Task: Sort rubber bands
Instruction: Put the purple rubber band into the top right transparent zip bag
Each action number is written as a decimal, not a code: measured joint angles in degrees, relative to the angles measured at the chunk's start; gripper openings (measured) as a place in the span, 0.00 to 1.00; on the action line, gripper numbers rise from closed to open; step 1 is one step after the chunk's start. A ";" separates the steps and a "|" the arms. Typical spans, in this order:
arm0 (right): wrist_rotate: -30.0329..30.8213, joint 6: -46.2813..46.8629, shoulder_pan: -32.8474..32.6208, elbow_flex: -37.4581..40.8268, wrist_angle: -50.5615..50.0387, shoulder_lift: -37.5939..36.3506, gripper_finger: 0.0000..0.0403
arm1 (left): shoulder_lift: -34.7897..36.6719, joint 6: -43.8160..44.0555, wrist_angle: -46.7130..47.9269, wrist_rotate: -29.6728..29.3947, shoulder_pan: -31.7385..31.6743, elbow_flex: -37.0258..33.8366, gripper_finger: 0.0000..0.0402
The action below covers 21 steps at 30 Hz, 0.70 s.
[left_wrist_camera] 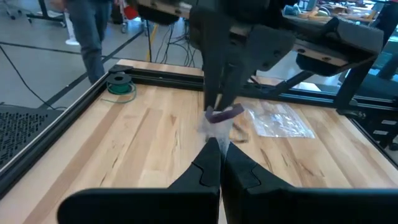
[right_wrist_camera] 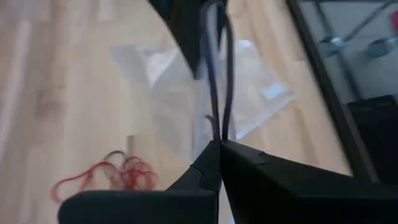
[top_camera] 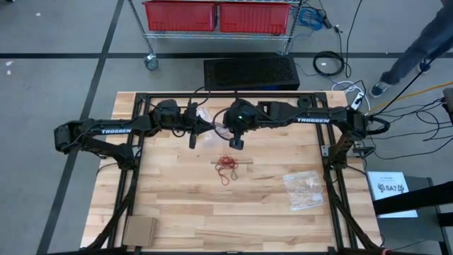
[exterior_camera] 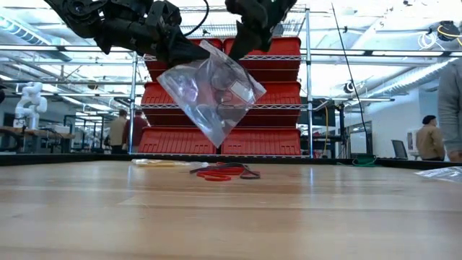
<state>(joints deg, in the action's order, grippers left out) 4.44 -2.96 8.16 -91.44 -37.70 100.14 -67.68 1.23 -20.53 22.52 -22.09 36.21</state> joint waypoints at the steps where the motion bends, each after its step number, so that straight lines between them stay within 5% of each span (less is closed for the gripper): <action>1: -1.44 0.61 0.24 0.00 0.51 0.26 0.00 | 0.00 0.00 -0.02 0.00 0.00 0.00 0.00; 6: -6.32 2.71 0.92 0.00 1.06 2.38 0.04 | 0.00 0.00 0.00 0.02 0.00 0.00 0.00; 16: -6.38 5.53 1.61 0.02 -1.28 0.42 0.36 | 0.00 0.04 -0.01 0.42 0.00 0.00 0.00; 21: -6.33 5.75 2.47 0.00 -1.92 -2.51 0.41 | 0.00 0.20 -0.02 1.22 0.11 0.00 0.00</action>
<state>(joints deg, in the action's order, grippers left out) -1.89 2.79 10.63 -91.44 -39.62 97.63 -67.68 1.44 -20.55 23.74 -21.98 36.21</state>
